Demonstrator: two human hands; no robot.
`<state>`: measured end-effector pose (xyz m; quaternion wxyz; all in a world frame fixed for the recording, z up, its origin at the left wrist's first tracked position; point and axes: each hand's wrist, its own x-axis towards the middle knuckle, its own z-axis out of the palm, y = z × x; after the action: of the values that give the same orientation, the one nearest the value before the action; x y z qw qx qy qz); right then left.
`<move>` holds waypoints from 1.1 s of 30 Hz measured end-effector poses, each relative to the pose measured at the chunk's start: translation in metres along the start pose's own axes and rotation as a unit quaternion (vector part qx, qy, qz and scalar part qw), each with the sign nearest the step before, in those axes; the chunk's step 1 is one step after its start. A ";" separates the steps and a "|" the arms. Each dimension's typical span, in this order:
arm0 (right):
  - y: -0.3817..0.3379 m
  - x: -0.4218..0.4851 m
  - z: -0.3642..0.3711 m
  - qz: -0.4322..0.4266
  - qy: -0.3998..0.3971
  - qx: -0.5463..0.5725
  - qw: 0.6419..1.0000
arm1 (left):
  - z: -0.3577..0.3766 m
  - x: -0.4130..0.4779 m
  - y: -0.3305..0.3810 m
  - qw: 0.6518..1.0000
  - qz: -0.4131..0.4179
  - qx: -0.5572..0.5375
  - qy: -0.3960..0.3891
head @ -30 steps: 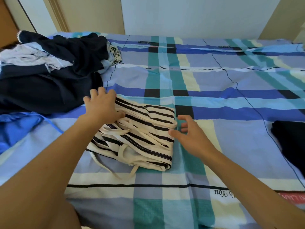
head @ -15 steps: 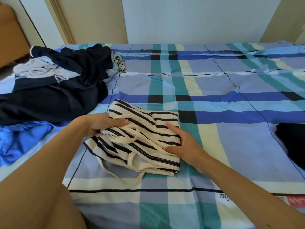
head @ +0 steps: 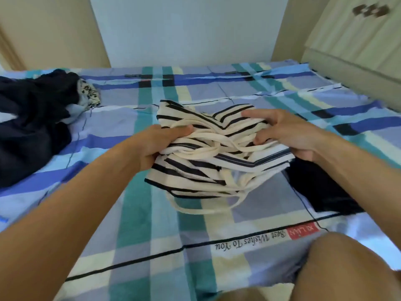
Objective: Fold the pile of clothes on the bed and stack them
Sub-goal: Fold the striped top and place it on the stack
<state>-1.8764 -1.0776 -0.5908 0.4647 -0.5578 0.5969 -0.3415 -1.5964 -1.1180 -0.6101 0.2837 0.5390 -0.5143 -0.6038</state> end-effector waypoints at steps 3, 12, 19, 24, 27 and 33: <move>-0.014 -0.015 -0.069 -0.007 0.072 -0.064 0.995 | 0.066 0.018 0.045 0.998 0.042 -0.020 -0.044; 0.005 -0.045 -0.244 0.016 0.202 -0.124 0.971 | 0.236 0.067 0.123 0.986 0.072 -0.068 -0.135; 0.173 -0.052 -0.260 0.120 0.166 -0.143 0.968 | 0.299 0.103 0.000 0.986 -0.075 -0.054 -0.141; 0.211 -0.056 -0.245 0.122 0.191 -0.174 0.958 | 0.295 0.118 -0.017 0.989 -0.071 0.002 -0.130; 0.201 -0.047 -0.259 0.109 0.249 -0.241 0.932 | 0.293 0.114 0.012 0.954 0.005 0.295 -0.048; 0.188 -0.025 -0.233 0.078 0.294 -0.396 0.866 | 0.335 0.107 0.019 0.778 0.380 0.499 -0.034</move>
<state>-2.1609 -1.0520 -0.6825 0.0329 -0.5202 0.8327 -0.1867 -1.9441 -1.1141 -0.6673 0.1632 0.3449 -0.9161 -0.1234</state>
